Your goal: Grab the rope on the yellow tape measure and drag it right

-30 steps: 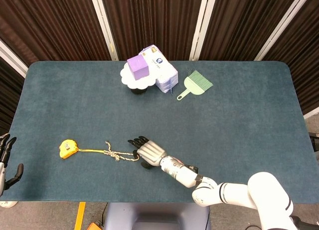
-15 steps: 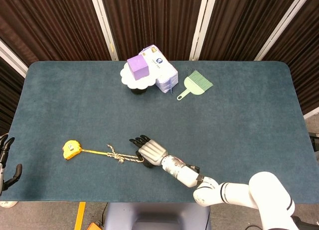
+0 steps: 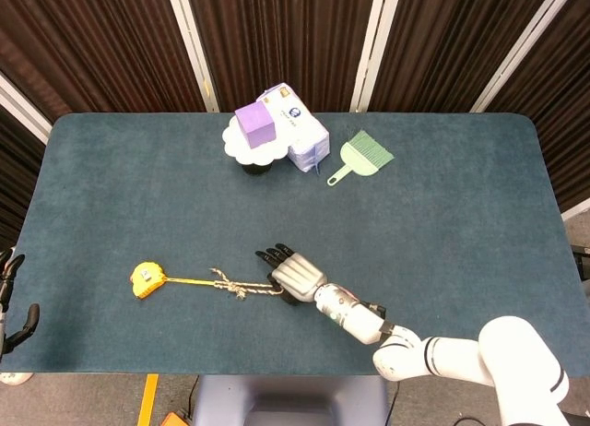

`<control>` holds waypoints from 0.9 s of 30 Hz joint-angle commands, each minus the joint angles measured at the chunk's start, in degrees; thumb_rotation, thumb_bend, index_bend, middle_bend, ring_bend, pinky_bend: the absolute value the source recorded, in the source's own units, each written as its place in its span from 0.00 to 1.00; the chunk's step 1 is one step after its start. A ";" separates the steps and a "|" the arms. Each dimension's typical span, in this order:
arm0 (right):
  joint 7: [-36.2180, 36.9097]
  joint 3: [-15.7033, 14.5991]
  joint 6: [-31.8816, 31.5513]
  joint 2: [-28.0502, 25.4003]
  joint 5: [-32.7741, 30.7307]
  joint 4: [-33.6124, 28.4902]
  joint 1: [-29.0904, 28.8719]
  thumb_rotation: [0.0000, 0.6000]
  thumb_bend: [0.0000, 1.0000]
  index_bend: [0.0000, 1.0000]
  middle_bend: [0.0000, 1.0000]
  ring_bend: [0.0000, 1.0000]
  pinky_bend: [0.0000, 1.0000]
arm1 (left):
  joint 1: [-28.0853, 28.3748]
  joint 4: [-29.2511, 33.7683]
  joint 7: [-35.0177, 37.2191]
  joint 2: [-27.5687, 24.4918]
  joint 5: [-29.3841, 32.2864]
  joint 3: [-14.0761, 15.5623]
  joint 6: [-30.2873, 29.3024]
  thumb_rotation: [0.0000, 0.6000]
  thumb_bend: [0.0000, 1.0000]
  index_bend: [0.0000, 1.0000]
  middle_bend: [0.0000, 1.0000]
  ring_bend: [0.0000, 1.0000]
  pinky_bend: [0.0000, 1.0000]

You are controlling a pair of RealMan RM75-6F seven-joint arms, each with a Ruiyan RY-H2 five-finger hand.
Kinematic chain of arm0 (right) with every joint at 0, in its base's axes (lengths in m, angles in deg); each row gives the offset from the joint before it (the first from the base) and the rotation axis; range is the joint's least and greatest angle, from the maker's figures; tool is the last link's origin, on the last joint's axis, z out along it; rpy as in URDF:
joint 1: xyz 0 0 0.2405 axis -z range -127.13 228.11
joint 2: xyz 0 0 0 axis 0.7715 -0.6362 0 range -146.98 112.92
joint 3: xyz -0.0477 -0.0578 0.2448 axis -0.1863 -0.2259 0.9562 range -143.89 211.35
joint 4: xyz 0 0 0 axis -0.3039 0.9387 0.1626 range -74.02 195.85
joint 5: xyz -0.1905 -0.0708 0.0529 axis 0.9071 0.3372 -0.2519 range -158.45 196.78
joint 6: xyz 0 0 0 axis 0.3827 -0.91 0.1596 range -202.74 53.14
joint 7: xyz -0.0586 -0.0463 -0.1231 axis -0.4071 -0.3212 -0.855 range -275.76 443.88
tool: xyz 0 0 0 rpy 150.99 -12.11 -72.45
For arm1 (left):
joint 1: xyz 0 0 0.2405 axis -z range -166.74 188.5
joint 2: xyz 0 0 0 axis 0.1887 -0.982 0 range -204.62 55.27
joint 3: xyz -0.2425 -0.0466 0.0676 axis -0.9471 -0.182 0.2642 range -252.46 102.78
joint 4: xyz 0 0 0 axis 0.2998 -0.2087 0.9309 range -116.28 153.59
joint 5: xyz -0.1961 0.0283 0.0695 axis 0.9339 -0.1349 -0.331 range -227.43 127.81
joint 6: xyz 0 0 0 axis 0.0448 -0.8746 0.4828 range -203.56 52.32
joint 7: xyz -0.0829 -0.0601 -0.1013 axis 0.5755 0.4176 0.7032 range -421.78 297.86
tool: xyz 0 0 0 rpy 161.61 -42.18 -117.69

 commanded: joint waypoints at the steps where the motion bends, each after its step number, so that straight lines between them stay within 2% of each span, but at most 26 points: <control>1: -0.42 -0.62 -0.87 -1.84 -0.12 -1.06 1.03 1.00 0.51 0.69 0.08 0.07 0.00 | 0.11 -0.03 -0.17 0.09 0.06 -0.02 0.25 1.00 0.47 0.03 0.00 0.00 0.07; 13: -1.15 -3.06 -8.07 -14.33 2.11 -9.43 7.03 1.00 0.52 0.70 0.08 0.07 0.00 | 1.24 0.32 -3.06 0.93 0.59 0.22 2.86 1.00 0.47 0.03 0.00 0.00 0.07; 21: -0.08 -6.05 -13.81 -24.12 5.62 -15.74 12.36 1.00 0.52 0.71 0.08 0.07 0.00 | 2.67 -1.09 -4.03 2.36 1.23 -0.20 4.95 1.00 0.47 0.03 0.00 0.00 0.07; 27: 0.42 -8.89 -16.87 -29.27 8.27 -17.50 16.18 1.00 0.52 0.71 0.08 0.07 0.00 | 3.36 -1.15 -4.69 2.84 1.60 -0.18 6.13 1.00 0.47 0.03 0.00 0.00 0.07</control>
